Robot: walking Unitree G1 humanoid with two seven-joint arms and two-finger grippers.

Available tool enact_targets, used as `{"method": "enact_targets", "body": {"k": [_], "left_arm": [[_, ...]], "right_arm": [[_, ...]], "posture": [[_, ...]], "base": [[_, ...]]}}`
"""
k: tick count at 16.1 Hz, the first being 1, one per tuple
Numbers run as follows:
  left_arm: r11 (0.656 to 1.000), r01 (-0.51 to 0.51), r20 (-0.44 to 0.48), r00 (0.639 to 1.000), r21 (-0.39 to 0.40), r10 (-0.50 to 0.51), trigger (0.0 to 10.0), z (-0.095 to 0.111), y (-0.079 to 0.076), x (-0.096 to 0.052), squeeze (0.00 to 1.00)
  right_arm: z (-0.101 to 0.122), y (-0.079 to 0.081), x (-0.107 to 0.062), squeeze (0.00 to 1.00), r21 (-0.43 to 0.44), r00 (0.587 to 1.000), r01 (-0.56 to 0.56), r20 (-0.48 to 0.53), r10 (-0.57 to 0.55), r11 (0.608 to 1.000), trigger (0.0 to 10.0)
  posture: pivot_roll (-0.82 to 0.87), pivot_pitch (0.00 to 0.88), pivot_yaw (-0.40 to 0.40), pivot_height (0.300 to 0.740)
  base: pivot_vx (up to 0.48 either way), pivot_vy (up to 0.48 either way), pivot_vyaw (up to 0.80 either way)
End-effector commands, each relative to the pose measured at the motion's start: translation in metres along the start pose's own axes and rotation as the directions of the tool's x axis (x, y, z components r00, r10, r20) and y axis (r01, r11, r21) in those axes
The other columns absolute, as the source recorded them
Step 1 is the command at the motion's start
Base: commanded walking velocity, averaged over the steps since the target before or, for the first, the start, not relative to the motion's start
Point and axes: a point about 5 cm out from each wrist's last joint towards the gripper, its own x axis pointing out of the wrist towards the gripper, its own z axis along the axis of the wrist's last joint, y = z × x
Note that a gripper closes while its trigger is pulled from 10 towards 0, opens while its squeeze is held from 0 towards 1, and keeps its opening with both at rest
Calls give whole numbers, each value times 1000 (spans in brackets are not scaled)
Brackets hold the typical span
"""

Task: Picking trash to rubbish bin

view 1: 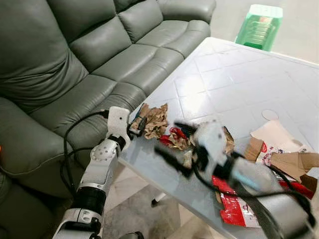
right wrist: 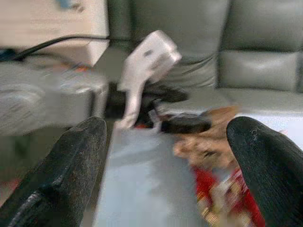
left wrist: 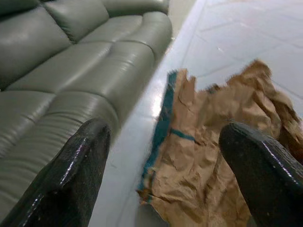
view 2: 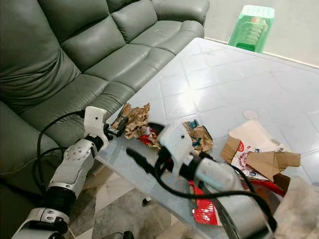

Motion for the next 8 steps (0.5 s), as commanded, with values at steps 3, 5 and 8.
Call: {"method": "enact_targets", "body": {"k": [3, 5, 8], "left_arm": [[991, 133, 12, 991, -5, -133, 10000, 2, -20, 11, 0], [989, 148, -8, 989, 9, -147, 10000, -1, -24, 14, 0], [989, 143, -67, 988, 49, -140, 10000, -9, -22, 18, 0]], "right_arm": [[4, 6, -9, 0, -17, 996, -59, -70, 58, 998, 10000], [3, 4, -11, 0, -23, 995, -56, -84, 53, 998, 10000], [3, 5, -10, 0, -19, 994, -60, -90, 58, 998, 10000]], "posture": [[-172, 143, 34, 740], [-176, 142, 34, 740], [-180, 138, 33, 740]], "base": [[0, 0, 0], [0, 0, 0], [0, 0, 0]]}}
